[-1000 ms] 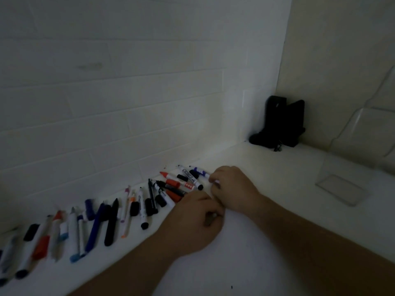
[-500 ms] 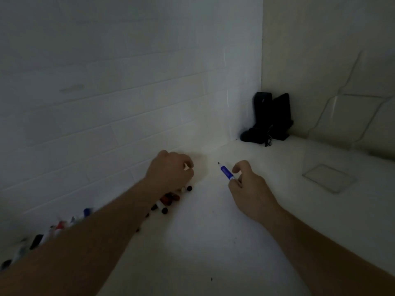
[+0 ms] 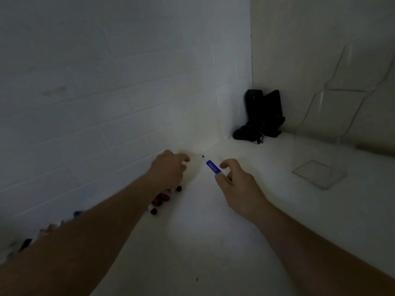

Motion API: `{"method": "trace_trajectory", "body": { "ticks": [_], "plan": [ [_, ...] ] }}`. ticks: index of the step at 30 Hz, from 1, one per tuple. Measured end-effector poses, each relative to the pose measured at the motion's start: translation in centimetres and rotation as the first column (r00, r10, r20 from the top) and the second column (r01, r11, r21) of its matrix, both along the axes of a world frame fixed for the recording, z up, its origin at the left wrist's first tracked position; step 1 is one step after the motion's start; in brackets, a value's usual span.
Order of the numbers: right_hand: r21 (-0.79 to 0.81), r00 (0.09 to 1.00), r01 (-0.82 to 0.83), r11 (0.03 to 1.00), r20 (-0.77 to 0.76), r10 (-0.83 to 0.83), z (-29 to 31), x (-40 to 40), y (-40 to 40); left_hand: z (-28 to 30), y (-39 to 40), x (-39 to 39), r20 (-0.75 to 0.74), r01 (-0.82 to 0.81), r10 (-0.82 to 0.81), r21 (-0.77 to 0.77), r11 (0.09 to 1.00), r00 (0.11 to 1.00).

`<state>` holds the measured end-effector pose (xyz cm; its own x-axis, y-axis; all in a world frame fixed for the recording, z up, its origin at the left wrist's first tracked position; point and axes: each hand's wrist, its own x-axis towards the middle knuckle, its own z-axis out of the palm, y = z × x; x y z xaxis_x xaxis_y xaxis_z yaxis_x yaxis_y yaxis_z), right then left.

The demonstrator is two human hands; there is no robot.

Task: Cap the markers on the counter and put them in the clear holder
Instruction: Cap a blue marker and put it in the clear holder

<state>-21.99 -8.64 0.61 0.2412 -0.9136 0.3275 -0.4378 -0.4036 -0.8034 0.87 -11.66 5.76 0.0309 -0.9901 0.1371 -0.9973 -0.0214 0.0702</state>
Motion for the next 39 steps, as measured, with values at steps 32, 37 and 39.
{"method": "trace_trajectory", "body": {
  "ticks": [32,37,39],
  "plan": [
    [-0.367,0.915,-0.159,0.916,-0.403,-0.003,0.2,1.4,1.2,-4.0,10.9,-0.7,-0.426,0.073,-0.295,-0.465,0.882,0.855],
    [-0.453,0.832,-0.213,0.866,-0.548,-0.082,0.9,0.9,1.3,-4.1,10.7,-1.1,-0.399,0.138,-0.312,-0.408,0.902,0.862],
    [-0.456,0.818,-0.232,0.86,-0.57,-0.082,1.0,0.8,1.3,-4.3,10.6,-1.2,-0.386,0.17,-0.321,-0.378,0.91,0.865]
  ]
}}
